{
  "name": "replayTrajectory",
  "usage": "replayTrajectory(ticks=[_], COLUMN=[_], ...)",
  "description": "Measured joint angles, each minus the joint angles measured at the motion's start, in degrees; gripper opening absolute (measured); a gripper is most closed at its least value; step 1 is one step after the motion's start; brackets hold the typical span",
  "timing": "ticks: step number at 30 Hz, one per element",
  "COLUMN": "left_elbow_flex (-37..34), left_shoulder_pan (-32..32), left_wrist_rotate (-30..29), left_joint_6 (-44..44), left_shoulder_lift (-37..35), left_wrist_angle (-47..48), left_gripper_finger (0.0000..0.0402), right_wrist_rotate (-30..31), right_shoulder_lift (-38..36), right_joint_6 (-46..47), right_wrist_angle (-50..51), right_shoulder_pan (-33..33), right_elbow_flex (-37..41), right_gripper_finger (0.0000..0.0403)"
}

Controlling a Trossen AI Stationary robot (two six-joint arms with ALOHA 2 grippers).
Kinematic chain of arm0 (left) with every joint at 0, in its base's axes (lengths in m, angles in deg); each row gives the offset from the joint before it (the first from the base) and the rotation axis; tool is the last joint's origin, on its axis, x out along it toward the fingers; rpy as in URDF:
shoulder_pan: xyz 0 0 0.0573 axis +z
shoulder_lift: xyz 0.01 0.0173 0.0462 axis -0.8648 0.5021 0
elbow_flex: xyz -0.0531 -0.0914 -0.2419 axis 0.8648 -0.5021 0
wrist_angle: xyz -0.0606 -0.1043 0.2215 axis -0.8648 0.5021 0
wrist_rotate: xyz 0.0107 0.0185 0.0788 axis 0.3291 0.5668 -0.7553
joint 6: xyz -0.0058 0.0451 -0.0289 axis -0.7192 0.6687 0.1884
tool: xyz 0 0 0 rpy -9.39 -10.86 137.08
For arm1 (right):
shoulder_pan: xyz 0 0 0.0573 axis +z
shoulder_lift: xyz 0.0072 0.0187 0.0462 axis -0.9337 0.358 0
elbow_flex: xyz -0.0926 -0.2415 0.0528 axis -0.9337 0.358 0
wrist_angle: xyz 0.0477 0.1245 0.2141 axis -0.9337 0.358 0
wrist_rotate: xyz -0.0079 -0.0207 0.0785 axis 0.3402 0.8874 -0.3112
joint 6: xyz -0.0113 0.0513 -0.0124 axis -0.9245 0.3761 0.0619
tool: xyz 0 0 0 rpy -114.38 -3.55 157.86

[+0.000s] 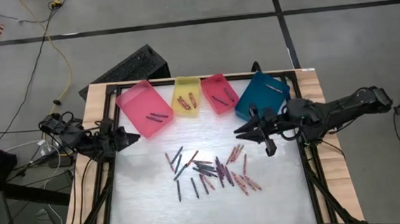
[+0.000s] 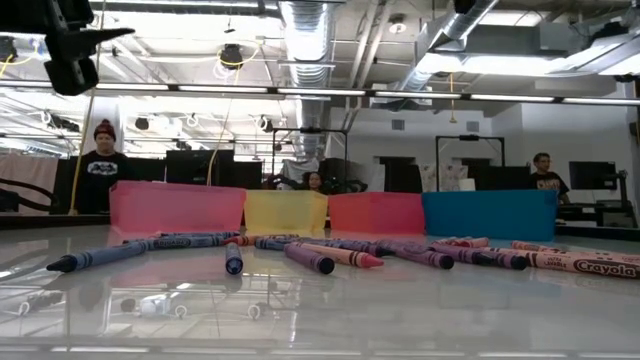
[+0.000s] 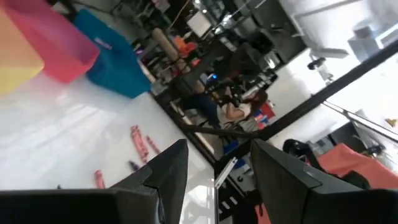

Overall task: Sort crayons
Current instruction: Put the red crayon into the yellow bin

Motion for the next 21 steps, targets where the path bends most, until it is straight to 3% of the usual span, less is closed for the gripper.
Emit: replayTrajectory(ticks=[4, 14, 18, 21], left_elbow_flex=[0.0, 0.0, 0.0, 0.0], left_shoulder_pan=[0.0, 0.3, 0.3, 0.3], left_wrist_rotate=[2.4, 0.8, -0.3, -0.5], left_joint_6=[3.9, 6.4, 2.4, 1.1], left_shoulder_lift=[0.0, 0.0, 0.0, 0.0], left_wrist_angle=[0.6, 4.6, 9.5, 11.4], left_gripper_finger=[0.0165, 0.0165, 0.0165, 0.0165], right_wrist_rotate=[1.7, 1.7, 1.6, 1.5], right_shoulder_lift=[-0.5, 4.2, 6.4, 7.6], right_joint_6=[3.8, 21.6, 23.8, 21.6], right_wrist_angle=[-4.6, 4.9, 5.8, 0.9], right_shoulder_pan=[0.0, 0.1, 1.1, 1.8], right_elbow_flex=[4.1, 5.5, 5.5, 5.5], right_gripper_finger=[0.0082, 0.0082, 0.0082, 0.0082])
